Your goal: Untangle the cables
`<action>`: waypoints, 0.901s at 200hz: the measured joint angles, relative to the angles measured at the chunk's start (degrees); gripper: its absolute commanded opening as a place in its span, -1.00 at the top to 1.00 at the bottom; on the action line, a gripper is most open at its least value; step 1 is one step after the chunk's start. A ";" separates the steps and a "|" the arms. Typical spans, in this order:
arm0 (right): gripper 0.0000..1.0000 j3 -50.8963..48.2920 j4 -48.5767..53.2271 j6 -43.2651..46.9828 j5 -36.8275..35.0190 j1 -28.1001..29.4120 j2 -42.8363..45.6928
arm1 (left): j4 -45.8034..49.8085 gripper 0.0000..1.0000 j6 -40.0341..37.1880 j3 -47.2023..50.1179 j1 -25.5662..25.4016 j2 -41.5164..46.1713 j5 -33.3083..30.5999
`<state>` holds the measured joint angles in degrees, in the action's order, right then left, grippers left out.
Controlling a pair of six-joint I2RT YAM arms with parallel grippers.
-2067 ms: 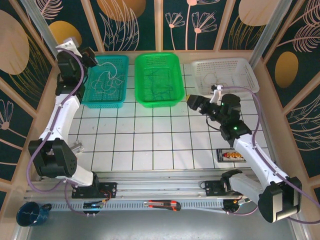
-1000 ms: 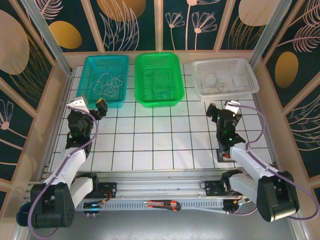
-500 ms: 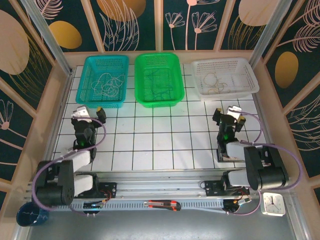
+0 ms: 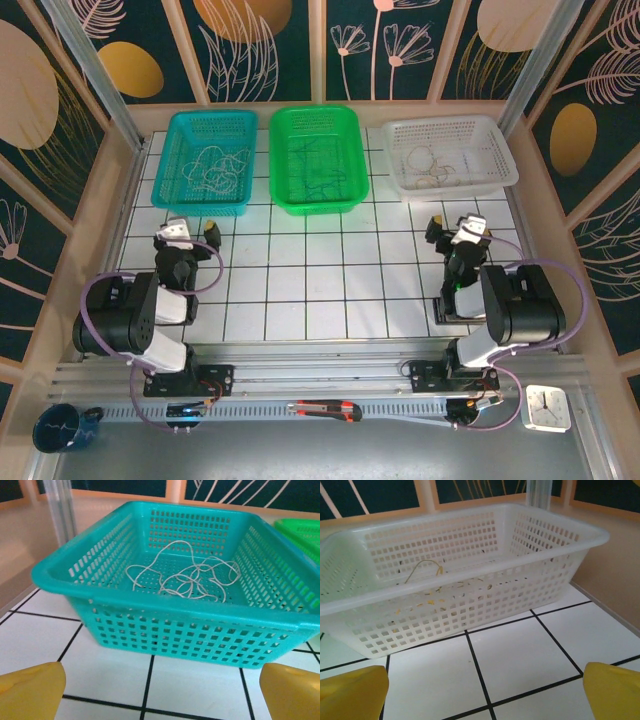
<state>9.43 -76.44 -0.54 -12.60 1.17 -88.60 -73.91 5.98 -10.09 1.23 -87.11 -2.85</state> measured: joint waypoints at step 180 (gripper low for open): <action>-0.99 2.32 0.81 -0.42 9.70 -2.58 -0.83 | 0.85 -0.98 -0.46 -2.67 0.00 -0.07 1.11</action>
<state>11.75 -75.64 -0.95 -2.90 -1.41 -89.43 -73.06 5.52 -12.75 1.23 -87.18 -1.74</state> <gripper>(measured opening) 0.991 0.988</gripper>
